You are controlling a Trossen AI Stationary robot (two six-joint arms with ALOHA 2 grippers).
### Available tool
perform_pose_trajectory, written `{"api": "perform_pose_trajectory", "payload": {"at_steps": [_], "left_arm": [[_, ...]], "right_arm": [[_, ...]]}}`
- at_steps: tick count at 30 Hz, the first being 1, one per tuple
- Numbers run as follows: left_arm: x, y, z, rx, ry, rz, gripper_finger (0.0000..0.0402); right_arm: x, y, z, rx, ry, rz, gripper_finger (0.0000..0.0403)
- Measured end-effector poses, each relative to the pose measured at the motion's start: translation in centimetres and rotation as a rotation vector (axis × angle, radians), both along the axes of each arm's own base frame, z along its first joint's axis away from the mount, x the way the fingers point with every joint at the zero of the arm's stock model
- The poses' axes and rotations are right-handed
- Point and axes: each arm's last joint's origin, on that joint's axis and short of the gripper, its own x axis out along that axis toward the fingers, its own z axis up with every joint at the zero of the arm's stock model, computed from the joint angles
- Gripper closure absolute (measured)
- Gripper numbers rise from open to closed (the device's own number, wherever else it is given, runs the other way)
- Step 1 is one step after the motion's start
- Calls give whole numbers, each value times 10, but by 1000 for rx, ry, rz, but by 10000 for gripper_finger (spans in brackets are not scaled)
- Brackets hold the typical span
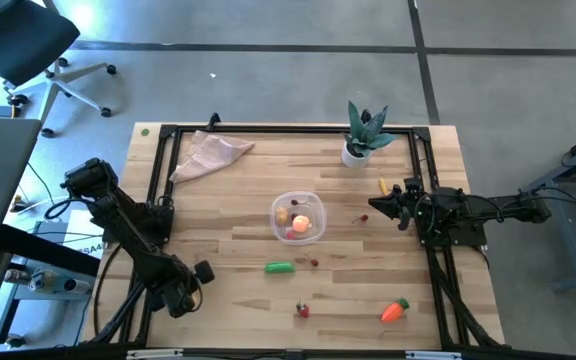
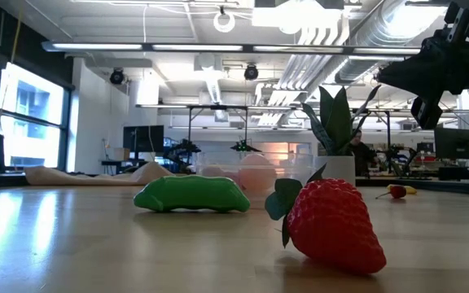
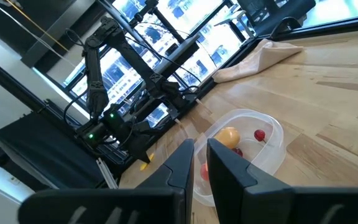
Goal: Pick and placing Produce into tupperware
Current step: Put the bottom corn into the transparent bin
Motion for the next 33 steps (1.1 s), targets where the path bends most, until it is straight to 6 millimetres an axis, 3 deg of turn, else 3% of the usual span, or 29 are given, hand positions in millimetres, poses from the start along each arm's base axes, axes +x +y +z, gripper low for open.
{"api": "perform_pose_trajectory", "payload": {"at_steps": [4,10,16,24,28,33], "left_arm": [[11,6,15,33,-126,61,355],[34,31,45,65,-166,135,355],[68,75,86,164,-207,29,355],[111,148,149,274,-303,-123,355],[136,179,158,286,-291,-192,355],[178,208,153,258,-283,-295,355]], "right_arm": [[0,0,0,0,1,0,366],[0,0,0,0,1,0,366],[0,0,0,0,1,0,366],[0,0,0,0,1,0,366],[0,0,0,0,0,0,366],[0,0,0,0,0,0,366]]}}
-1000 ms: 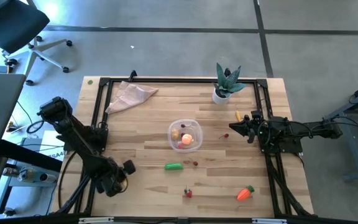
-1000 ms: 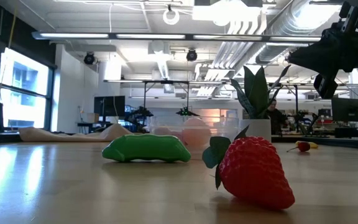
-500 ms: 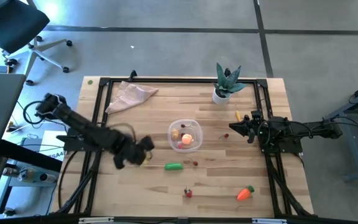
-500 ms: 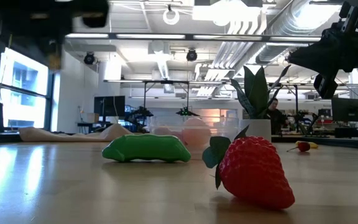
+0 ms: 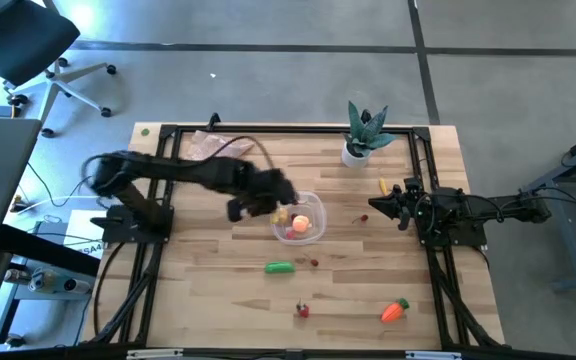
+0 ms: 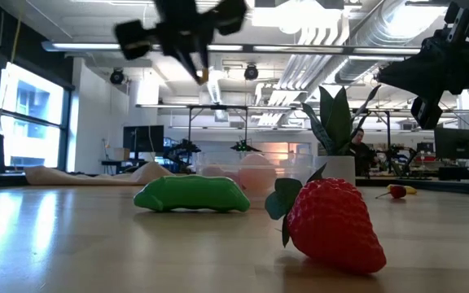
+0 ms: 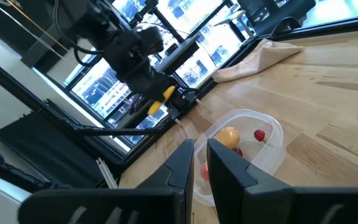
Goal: Pick and placing Produce into tupperware
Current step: Put the bottom corn into the transparent bin
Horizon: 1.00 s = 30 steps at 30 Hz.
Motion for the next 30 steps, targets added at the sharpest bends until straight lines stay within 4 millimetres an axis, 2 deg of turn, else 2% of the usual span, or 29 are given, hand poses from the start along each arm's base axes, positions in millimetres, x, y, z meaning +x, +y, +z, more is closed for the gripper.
{"api": "perform_pose_trajectory", "payload": {"at_steps": [5,8,13,18,30], "left_arm": [[39,21,-7,42,61,-121,355],[55,31,-15,52,135,-181,355],[75,35,-42,54,219,-259,355],[83,37,-64,43,266,-276,355],[91,49,-96,24,322,-280,355]], "right_arm": [[0,0,0,0,0,0,366],[0,0,0,0,0,0,366],[0,0,0,0,0,0,366],[0,0,0,0,0,0,366],[0,0,0,0,0,0,366]]}}
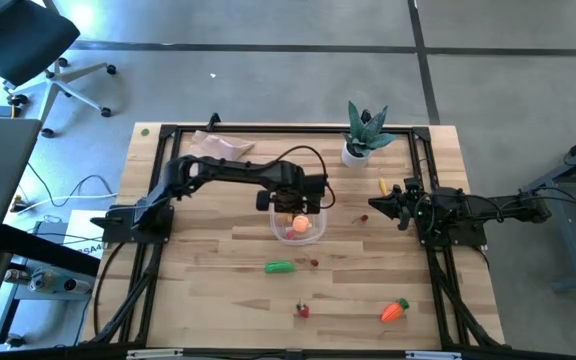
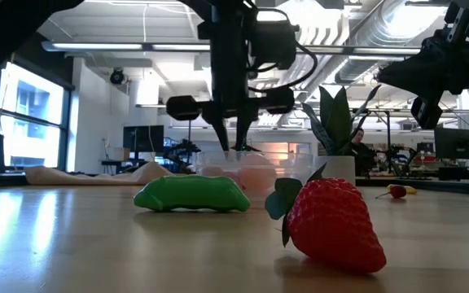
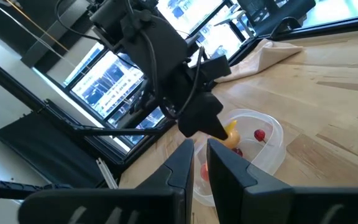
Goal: Pick and placing Produce into tupperware
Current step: Put the bottom corn into the transparent bin, then put the green pea into the transparent bin
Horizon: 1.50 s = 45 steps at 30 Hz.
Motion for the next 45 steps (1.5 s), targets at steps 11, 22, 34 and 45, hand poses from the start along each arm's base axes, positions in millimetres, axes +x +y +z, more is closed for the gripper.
{"api": "perform_pose_trajectory", "payload": {"at_steps": [11,22,34,45], "left_arm": [[4,4,-1,26,-36,3,355],[4,4,-1,30,-35,12,355],[4,3,-1,27,-36,17,355],[3,4,-1,24,-29,14,263]], "right_arm": [[0,0,0,0,0,0,366],[0,0,0,0,0,0,366],[0,0,0,0,0,0,366],[0,0,0,0,0,0,366]]}}
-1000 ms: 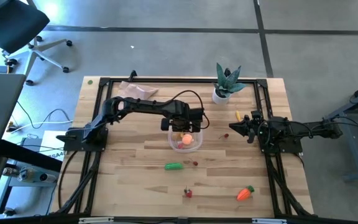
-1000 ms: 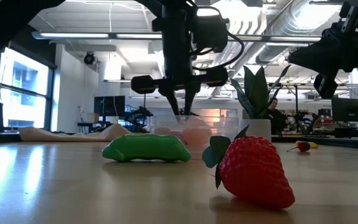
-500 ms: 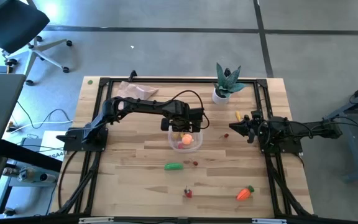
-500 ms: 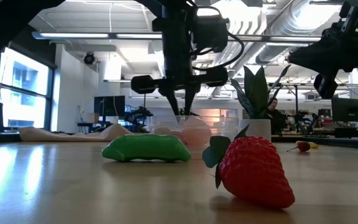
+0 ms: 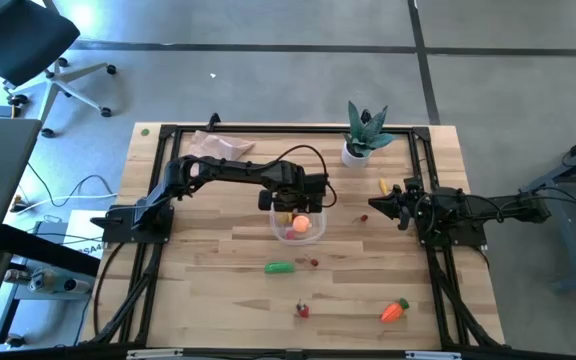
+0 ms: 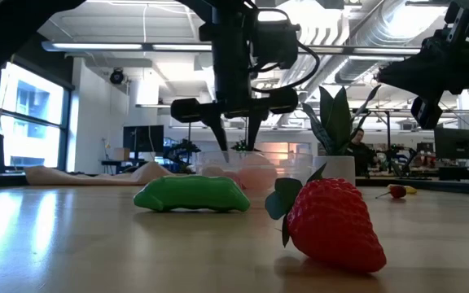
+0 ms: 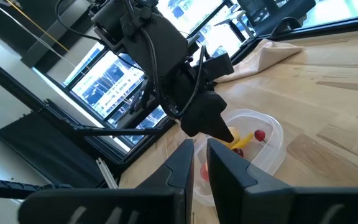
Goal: Pick and placing Produce into tupperware
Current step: Put the green pea into the transparent bin
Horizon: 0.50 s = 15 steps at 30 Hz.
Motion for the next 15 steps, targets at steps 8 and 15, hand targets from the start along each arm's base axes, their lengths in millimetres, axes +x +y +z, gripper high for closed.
{"api": "perform_pose_trajectory", "payload": {"at_steps": [8,15], "left_arm": [[2,-1,26,-50,-7,-36,228],[-5,-9,84,-140,-9,-170,245]], "right_arm": [[0,0,0,0,0,0,366],[0,0,0,0,0,0,366]]}}
